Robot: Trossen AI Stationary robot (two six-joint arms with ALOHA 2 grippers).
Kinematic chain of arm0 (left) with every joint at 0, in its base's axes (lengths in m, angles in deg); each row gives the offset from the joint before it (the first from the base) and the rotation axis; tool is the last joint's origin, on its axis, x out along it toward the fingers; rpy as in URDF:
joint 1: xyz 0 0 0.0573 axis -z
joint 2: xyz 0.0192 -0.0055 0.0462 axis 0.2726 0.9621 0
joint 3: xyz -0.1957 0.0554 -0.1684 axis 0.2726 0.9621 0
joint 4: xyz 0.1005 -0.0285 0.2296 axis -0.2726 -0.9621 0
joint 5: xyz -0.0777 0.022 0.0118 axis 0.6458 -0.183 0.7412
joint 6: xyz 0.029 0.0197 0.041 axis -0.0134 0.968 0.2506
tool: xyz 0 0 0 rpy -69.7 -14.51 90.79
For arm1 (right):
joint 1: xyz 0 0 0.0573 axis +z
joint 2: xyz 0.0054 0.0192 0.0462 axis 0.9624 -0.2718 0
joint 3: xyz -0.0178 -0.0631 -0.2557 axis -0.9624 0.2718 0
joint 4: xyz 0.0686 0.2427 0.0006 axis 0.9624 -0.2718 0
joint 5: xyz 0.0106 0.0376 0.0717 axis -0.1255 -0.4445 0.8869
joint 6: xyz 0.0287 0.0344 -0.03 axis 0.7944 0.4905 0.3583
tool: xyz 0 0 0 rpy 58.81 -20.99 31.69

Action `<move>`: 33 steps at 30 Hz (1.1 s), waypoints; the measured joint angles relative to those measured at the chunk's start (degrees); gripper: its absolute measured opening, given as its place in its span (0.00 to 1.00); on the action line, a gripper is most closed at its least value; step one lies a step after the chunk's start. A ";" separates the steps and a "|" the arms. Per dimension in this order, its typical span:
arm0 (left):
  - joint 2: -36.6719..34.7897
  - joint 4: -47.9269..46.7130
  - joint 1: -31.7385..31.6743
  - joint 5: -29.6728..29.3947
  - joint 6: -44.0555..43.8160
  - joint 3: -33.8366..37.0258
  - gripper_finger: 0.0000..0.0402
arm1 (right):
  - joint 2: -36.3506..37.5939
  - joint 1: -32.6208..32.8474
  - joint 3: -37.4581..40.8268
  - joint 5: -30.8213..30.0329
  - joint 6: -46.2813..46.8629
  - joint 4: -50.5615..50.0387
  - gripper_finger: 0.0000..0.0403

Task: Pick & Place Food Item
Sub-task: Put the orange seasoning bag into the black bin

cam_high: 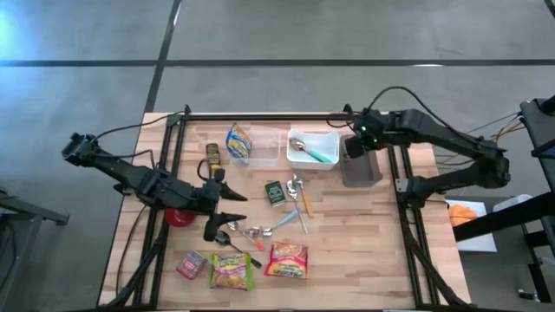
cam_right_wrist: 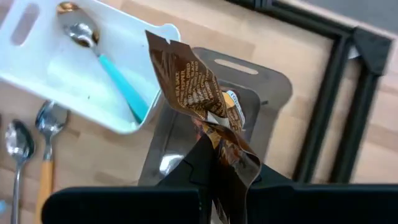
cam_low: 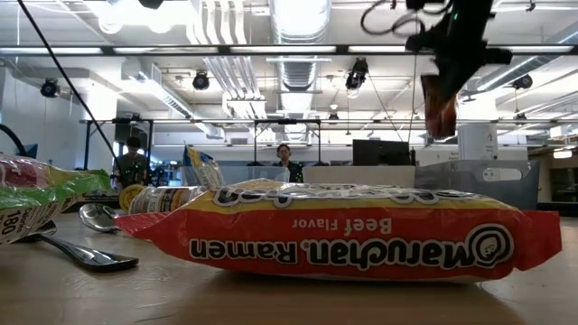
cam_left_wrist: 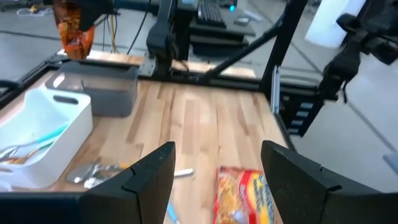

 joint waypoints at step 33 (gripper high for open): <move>0.00 -0.76 0.00 0.00 -7.04 -0.02 0.60 | 0.19 -19.52 24.77 10.23 -4.62 21.79 0.02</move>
